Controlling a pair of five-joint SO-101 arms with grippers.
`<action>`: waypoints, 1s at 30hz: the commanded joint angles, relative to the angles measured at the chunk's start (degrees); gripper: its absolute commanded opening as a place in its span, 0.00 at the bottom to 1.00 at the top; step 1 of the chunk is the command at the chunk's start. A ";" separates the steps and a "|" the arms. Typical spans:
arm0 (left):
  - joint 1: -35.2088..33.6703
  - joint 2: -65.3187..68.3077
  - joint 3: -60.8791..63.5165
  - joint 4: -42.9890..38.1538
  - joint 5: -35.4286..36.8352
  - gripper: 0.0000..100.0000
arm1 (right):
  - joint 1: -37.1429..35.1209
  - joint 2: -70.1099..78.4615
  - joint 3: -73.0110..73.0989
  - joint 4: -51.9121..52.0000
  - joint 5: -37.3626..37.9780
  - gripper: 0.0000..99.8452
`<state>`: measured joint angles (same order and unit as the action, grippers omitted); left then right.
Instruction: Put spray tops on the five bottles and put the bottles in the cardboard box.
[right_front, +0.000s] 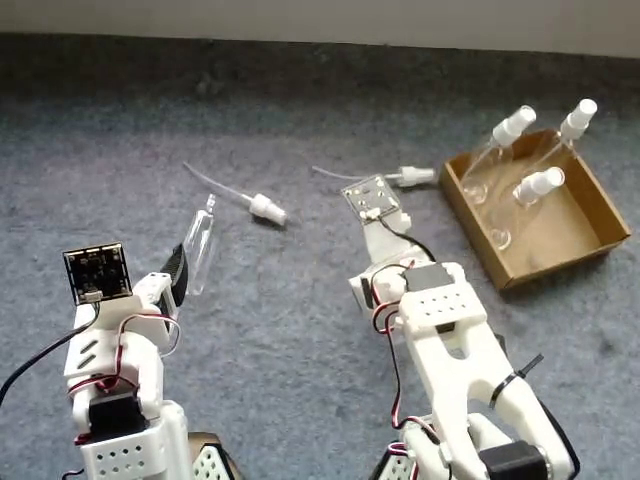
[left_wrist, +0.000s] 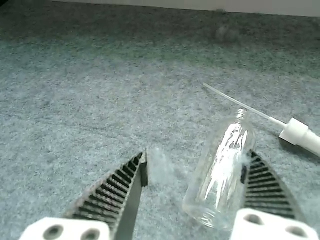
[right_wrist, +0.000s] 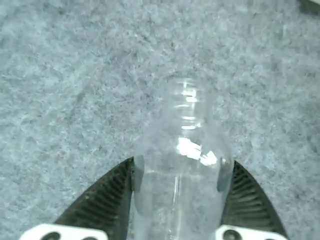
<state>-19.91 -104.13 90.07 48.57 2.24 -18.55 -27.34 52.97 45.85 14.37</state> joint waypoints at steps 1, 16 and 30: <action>1.45 0.04 -0.13 -0.88 -0.53 0.27 | -0.75 5.85 -8.92 1.36 0.26 0.19; 1.45 0.04 0.84 -1.14 -0.62 0.27 | -0.57 27.12 -21.58 4.53 4.57 0.30; 1.45 0.04 0.84 -1.14 -0.62 0.27 | -0.48 27.03 -21.49 4.70 4.57 0.34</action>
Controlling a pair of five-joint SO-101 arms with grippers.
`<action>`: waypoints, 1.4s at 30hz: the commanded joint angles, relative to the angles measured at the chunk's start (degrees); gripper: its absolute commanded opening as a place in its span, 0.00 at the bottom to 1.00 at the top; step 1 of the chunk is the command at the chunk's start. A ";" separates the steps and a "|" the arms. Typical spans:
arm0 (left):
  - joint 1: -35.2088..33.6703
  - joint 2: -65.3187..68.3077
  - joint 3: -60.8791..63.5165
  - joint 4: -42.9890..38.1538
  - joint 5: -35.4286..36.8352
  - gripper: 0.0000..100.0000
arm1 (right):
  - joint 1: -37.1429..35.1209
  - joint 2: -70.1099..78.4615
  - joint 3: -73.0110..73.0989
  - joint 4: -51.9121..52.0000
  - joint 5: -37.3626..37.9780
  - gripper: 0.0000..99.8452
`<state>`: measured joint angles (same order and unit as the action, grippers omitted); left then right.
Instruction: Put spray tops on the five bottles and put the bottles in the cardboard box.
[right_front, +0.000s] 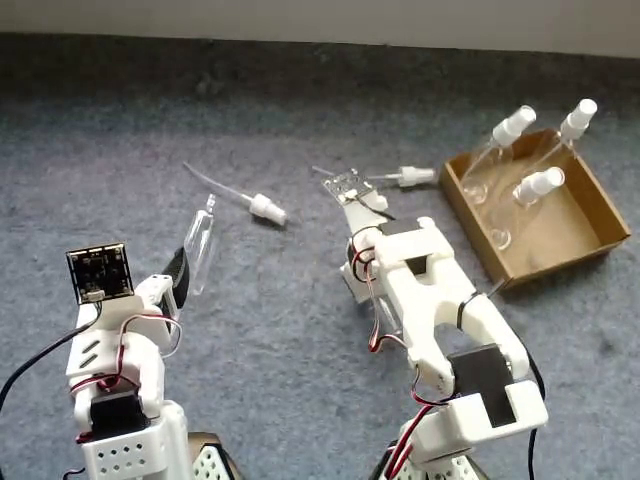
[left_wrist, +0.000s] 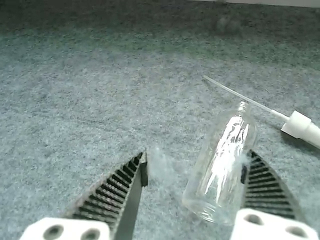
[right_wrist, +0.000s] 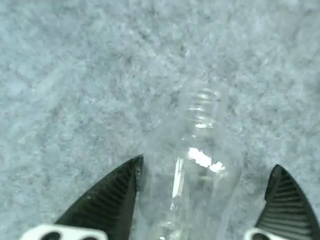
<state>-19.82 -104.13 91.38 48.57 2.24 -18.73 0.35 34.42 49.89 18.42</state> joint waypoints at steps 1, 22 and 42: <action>1.36 0.04 -0.48 -1.14 -0.62 0.27 | -0.31 -0.66 -2.86 0.66 0.53 0.34; 2.68 0.04 -0.31 -1.14 -0.35 0.27 | -0.13 -33.71 -2.68 7.78 0.09 0.14; 8.57 0.04 1.54 -6.33 -0.62 0.00 | 8.57 -79.16 17.54 8.31 -7.56 0.14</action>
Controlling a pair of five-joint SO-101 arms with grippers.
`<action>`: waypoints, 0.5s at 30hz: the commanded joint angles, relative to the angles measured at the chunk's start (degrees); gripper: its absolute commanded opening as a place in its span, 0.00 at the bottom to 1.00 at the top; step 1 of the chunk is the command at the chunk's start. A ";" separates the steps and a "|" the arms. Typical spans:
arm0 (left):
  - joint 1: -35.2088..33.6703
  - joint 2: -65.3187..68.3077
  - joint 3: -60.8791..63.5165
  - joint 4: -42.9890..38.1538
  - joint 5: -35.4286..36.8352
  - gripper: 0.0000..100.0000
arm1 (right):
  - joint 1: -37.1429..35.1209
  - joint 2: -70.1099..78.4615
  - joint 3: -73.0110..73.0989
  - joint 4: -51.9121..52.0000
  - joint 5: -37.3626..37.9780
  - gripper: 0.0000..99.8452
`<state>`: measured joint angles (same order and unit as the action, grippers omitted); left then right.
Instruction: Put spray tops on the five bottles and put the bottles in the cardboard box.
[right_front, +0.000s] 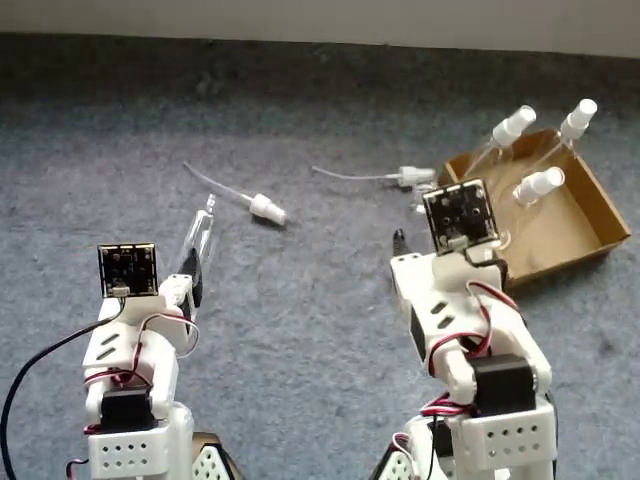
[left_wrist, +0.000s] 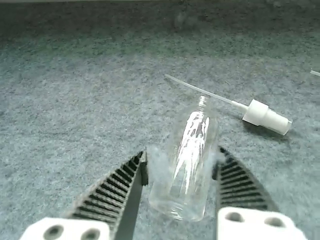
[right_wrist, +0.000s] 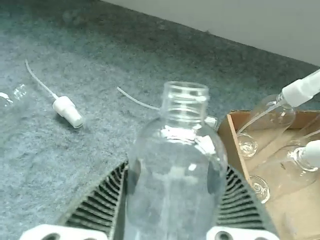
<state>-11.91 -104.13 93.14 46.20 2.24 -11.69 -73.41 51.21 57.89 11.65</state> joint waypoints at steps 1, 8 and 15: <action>0.66 0.04 -0.04 -5.01 -0.62 0.02 | 1.89 -7.25 1.80 0.31 -0.79 0.14; 0.57 0.13 4.00 -15.74 -0.62 0.01 | 1.89 -15.60 8.04 -0.13 -4.31 0.14; 3.82 0.13 3.65 -12.04 -11.96 0.01 | 2.15 -16.31 12.44 -2.95 -4.40 0.14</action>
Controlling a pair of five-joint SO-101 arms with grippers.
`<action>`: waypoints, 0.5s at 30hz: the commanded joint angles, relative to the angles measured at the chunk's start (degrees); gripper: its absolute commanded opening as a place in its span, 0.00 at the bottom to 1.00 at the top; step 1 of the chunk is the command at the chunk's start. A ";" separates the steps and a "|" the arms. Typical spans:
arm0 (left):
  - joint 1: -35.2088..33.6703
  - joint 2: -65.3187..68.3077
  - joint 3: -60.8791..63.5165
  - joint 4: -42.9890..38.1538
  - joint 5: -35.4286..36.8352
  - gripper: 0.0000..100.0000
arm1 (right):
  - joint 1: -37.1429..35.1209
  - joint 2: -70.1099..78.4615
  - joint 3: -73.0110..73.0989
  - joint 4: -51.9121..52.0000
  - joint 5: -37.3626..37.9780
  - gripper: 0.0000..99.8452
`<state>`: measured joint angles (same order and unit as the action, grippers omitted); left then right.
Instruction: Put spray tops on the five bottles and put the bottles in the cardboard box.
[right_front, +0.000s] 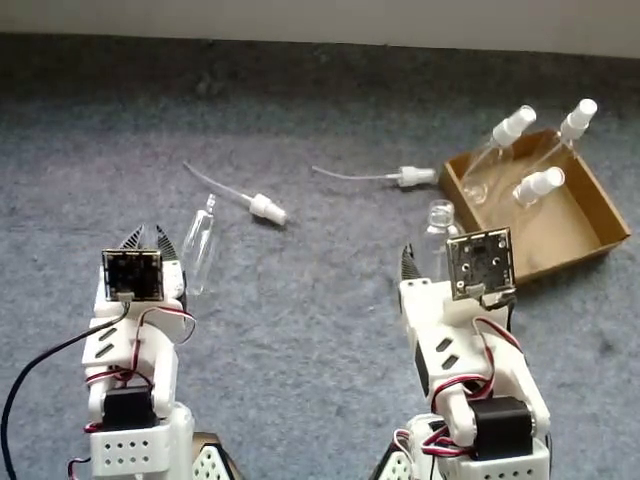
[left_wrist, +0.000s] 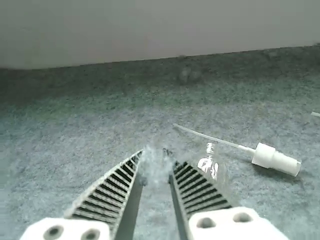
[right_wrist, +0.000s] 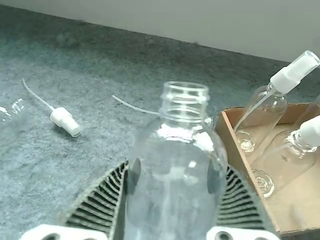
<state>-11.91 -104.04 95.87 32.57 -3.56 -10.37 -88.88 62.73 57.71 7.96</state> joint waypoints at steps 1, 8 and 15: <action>4.97 0.13 0.40 2.64 -7.38 0.01 | 0.84 -0.84 2.15 -3.91 -0.70 0.14; 9.19 0.40 -6.46 12.13 -19.78 0.01 | 0.84 -0.84 9.27 -10.07 -0.70 0.14; 9.89 0.48 -12.53 17.93 -34.55 0.08 | 0.75 -0.92 10.07 -10.07 -4.84 0.14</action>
<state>-3.12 -104.04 88.84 47.25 -30.64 -10.20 -89.32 73.54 49.19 4.79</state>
